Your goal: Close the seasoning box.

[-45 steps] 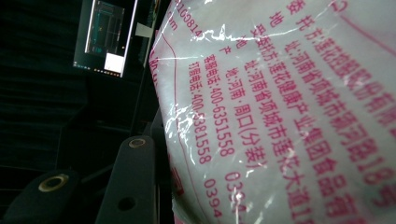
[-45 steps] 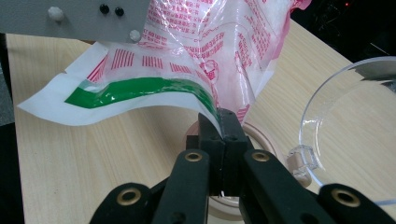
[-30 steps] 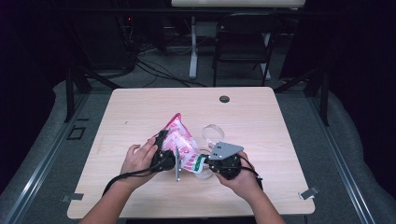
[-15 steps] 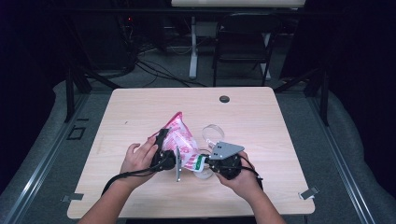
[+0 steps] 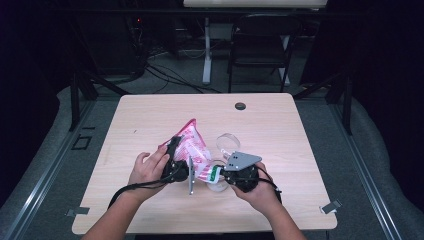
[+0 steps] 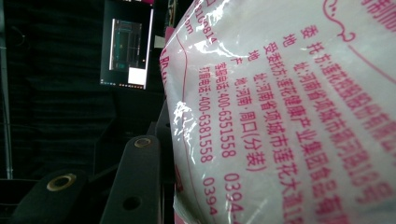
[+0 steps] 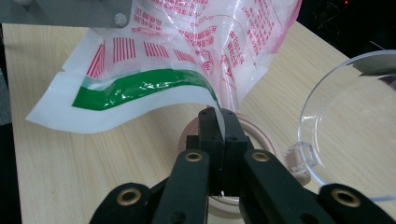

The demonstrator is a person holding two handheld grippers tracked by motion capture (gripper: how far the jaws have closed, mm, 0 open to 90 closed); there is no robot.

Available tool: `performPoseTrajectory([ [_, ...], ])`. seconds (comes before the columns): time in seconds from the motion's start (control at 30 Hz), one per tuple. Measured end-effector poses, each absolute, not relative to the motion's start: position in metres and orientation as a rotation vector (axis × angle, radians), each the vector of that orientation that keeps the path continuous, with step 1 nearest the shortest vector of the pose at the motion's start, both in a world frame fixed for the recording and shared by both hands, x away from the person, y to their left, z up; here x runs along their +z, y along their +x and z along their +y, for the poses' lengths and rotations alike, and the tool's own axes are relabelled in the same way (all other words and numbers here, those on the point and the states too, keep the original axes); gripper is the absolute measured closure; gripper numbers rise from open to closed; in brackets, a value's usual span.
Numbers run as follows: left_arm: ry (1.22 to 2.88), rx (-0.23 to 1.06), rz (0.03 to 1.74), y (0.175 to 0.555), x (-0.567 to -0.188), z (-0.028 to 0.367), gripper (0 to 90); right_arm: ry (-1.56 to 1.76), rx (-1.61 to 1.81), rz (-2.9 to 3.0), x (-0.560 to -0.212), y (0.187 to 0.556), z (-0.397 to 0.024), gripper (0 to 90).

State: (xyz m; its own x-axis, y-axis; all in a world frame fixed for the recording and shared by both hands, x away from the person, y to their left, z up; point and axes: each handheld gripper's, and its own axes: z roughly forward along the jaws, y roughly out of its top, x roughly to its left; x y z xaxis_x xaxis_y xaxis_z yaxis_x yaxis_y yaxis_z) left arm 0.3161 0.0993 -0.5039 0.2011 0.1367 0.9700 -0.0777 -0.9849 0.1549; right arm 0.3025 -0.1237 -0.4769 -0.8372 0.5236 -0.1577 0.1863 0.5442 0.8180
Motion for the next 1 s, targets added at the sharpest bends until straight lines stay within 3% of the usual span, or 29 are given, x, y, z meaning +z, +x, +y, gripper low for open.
performPoseTrajectory([
  [1.0, 2.294, 1.915, 0.026, 0.3144, -0.4959, 0.0957, 65.6, 0.587, 1.204, 2.4, -0.4788, 0.3038, -0.1241, 90.0],
])
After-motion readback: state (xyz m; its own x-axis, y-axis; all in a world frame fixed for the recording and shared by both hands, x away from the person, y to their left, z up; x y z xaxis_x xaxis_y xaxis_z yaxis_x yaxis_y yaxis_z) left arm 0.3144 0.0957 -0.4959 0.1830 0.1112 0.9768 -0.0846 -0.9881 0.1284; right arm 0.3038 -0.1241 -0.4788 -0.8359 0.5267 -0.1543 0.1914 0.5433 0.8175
